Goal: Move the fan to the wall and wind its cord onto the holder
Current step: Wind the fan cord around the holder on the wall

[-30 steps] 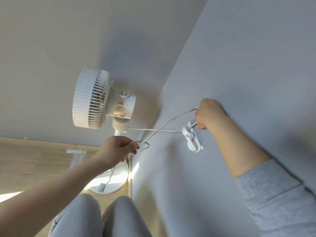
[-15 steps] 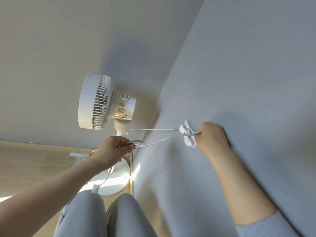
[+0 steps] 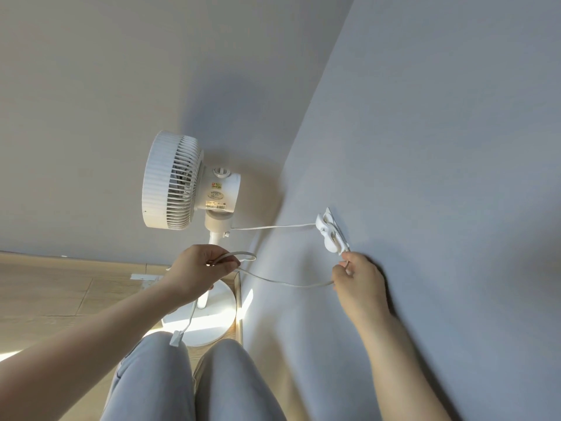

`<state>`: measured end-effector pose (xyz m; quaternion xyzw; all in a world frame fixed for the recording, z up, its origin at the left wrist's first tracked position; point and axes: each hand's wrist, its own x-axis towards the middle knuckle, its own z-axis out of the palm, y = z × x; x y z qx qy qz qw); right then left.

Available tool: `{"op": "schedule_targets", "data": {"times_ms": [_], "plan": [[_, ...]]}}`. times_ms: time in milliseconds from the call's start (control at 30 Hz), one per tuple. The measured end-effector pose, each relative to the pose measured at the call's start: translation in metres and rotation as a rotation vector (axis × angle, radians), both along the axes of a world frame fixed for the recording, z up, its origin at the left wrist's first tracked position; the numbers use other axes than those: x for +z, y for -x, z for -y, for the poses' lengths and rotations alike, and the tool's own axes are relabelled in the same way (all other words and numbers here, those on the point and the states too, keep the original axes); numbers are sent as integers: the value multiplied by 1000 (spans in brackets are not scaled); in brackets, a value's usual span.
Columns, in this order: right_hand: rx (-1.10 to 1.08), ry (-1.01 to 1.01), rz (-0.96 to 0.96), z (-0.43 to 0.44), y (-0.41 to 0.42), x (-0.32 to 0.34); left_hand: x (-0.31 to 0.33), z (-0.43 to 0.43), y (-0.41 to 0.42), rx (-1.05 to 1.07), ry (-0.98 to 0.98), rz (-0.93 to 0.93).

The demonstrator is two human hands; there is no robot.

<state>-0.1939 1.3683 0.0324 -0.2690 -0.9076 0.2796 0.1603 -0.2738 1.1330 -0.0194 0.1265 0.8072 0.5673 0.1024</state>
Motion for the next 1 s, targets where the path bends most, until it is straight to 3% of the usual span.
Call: {"op": "schedule_targets", "data": {"times_ms": [200,367,533,1000], "plan": [[-97,73,-178,11,-1,-42,-4,-3,-1,-18,33,-2],[-151,20,-167,12,4,-74,-10,-8,1,-26,57,-9],[-161,375,-183,14,10,-89,-16,-12,2,-26,93,-3],[-147,603,-204,18,79,-103,-32,-4,27,53,98,47]]}}
